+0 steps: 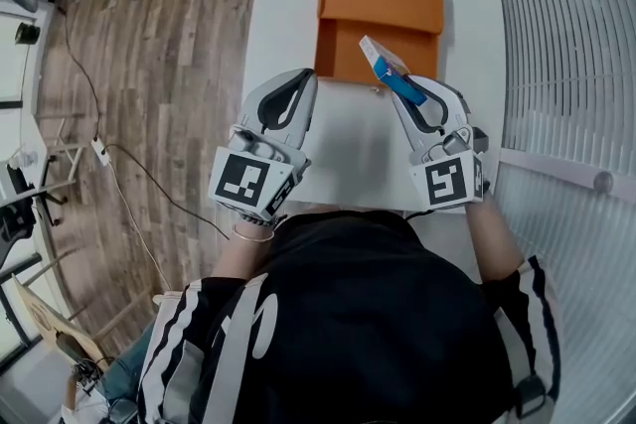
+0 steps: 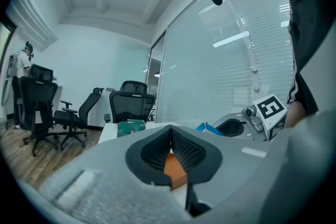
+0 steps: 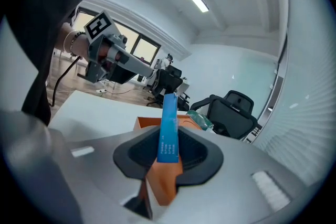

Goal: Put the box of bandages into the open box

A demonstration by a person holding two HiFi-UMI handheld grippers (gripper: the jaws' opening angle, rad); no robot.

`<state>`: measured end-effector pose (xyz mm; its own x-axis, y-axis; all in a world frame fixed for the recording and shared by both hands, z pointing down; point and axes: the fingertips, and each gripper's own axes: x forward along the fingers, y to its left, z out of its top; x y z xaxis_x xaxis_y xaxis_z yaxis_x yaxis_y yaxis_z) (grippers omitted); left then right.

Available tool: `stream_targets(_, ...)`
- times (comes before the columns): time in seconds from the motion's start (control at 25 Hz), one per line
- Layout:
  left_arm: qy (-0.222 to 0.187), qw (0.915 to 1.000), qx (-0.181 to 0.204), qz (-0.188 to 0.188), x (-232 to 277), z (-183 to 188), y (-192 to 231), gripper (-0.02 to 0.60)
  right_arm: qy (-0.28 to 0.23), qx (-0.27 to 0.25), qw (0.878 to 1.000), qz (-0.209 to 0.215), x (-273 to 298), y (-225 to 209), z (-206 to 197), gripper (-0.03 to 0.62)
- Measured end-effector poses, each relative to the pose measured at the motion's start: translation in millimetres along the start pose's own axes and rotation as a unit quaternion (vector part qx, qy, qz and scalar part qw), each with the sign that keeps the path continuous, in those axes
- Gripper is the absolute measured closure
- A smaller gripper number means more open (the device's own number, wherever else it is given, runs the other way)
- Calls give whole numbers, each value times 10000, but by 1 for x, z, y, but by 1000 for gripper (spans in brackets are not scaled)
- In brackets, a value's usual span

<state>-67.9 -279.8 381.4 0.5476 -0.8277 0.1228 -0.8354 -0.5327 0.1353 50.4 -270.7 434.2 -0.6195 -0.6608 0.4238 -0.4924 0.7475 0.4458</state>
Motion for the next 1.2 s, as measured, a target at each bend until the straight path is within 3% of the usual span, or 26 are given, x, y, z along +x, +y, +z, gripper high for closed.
stream_targets(0.32, 31, 10000, -18, 31, -2, -3, 2, 580, 263, -776, 9965, 178, 12, 18, -15, 514)
stream_targets(0.52, 32, 10000, -32, 73, -4, -2, 7, 580, 499, -1422, 9883, 248, 21, 29, -27, 514)
stream_targets(1.2, 33, 9998, -42, 177, -8, -5, 13, 580, 736, -2334, 9691, 314, 42, 35, -52, 514)
